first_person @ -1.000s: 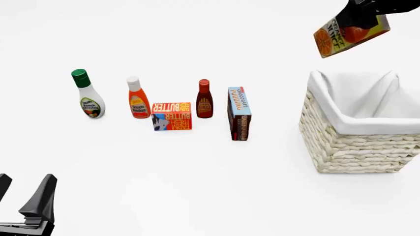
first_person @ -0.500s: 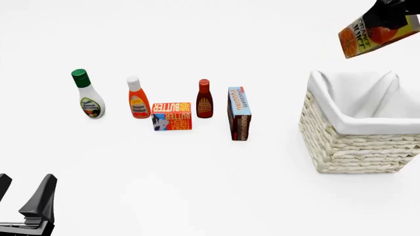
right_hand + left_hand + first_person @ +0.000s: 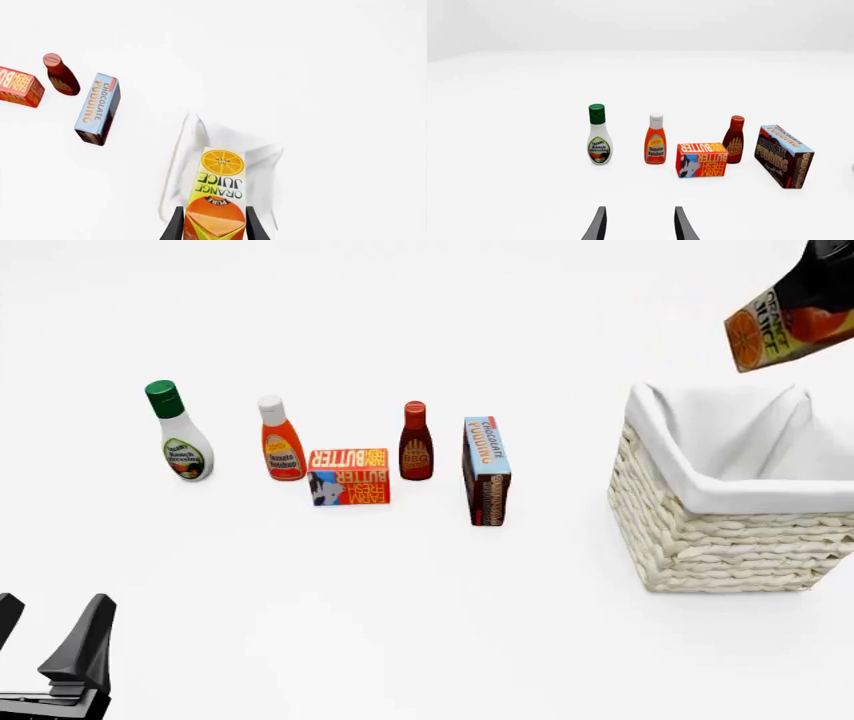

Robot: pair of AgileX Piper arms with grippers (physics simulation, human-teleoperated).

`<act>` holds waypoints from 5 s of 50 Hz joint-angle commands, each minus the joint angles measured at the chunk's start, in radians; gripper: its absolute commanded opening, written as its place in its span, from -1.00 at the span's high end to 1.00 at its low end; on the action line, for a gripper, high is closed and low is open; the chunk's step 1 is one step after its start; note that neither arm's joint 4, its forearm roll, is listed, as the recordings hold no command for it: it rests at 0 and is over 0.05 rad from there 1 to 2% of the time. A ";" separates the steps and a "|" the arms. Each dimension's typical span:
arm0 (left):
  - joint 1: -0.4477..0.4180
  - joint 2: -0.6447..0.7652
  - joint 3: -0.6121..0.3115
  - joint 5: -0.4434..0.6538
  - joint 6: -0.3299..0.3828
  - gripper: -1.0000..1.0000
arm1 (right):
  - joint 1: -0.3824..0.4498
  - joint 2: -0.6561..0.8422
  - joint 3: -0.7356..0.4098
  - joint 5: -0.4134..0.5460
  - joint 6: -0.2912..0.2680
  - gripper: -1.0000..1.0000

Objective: Pick the orange juice and place it in the basket.

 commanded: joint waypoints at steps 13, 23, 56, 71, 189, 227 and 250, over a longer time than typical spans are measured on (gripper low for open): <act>0.000 0.000 0.000 0.000 0.000 -1.00 | -0.044 0.001 0.024 0.000 0.052 1.00; 0.000 0.000 0.000 0.000 0.000 -1.00 | -0.053 0.013 0.031 0.000 0.070 1.00; 0.000 0.000 0.000 0.000 0.000 -1.00 | -0.063 0.084 0.025 0.000 0.154 1.00; 0.000 0.000 0.000 0.000 0.000 -1.00 | -0.063 0.122 0.037 0.000 0.174 1.00; 0.000 0.000 0.000 0.000 0.000 -1.00 | -0.168 0.393 -0.055 0.000 0.265 1.00; 0.000 0.000 0.000 0.000 0.000 -1.00 | -0.162 0.429 -0.016 0.000 0.310 1.00; 0.000 0.000 0.000 0.000 0.000 -1.00 | -0.190 0.446 -0.009 0.000 0.310 1.00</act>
